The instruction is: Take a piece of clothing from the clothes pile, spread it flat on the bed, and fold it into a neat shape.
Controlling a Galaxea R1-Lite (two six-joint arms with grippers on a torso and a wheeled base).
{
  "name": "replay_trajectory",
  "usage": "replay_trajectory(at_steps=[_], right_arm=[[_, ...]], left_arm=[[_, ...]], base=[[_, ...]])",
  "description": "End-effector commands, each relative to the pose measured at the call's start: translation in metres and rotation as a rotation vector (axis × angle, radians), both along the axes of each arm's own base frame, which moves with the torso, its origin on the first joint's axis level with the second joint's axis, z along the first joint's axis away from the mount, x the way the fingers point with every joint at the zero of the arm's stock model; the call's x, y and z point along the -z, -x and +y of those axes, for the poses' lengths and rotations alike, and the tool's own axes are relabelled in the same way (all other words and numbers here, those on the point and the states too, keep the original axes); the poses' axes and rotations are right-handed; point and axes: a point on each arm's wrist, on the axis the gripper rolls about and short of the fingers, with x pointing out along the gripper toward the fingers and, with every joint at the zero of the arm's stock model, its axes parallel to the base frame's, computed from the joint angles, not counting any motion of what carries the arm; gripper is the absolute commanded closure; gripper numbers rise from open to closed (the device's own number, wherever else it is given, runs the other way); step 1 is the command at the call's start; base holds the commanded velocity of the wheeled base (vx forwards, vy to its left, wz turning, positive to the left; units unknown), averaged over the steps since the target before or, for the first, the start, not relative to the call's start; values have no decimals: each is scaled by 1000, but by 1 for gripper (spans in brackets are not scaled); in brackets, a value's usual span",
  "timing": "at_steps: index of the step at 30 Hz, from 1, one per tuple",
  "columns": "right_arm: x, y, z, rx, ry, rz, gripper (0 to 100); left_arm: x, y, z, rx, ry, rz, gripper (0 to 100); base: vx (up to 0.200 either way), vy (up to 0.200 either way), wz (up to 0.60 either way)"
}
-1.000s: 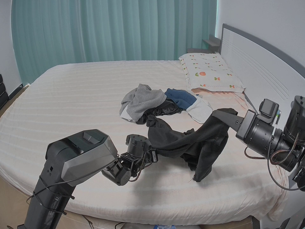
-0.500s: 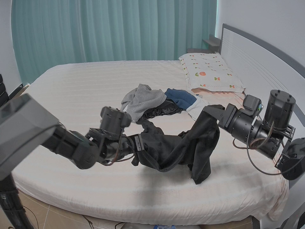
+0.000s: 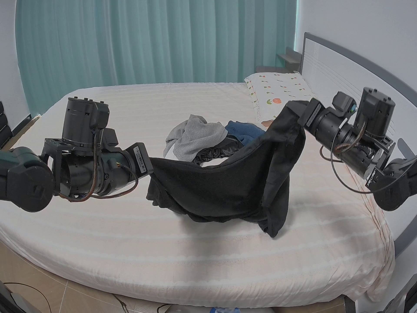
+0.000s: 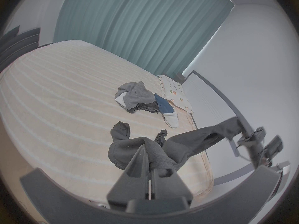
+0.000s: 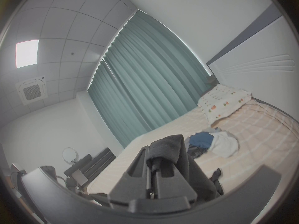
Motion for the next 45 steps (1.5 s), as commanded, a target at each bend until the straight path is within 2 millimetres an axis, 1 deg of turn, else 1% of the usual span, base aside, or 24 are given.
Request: replay_trajectory(at_steps=[1,2,3,4,6,7,8,9,14,21,26,31,36,42,45], right_arm=[[44,-2,-2,15,35,143,100],[46,-1,-3,19,30,154,100],[54,2,-4,23,6,193,100],[58,3,-4,23,-12,218,100],[63,4,-5,27,-59,254,100],[63,4,-5,27,-59,254,100],[63,2,-4,29,-77,262,100],[65,1,-4,31,-76,264,100],[68,3,0,20,-68,277,100],[70,3,-1,24,-66,282,100],[69,7,-3,25,-68,282,100],[71,7,-3,26,-59,288,100],[75,5,-2,24,-54,299,100],[77,5,-1,24,-49,302,100],[77,5,0,23,-47,303,100]], left_arm=[[13,8,5,-23,58,42,100],[16,7,4,-26,62,46,100],[22,7,4,-38,85,47,100],[23,7,3,-40,99,39,100],[30,9,2,-38,121,24,100],[30,9,2,-38,121,24,100],[36,15,2,-38,131,31,100],[38,16,3,-38,141,33,100],[47,13,2,-41,140,53,100],[58,18,4,-41,124,90,100],[55,19,4,-46,139,89,100],[54,15,2,-52,140,75,100],[57,7,1,-70,140,86,100],[51,0,3,-97,174,75,100],[52,-1,3,-102,174,80,100]], base=[[0,0,0],[0,0,0],[0,0,0],[0,0,0],[0,0,0],[0,0,0],[0,0,0],[0,0,0],[0,0,0],[-200,0,0],[-200,0,0],[0,0,0],[0,0,0],[0,0,0],[0,0,0]])
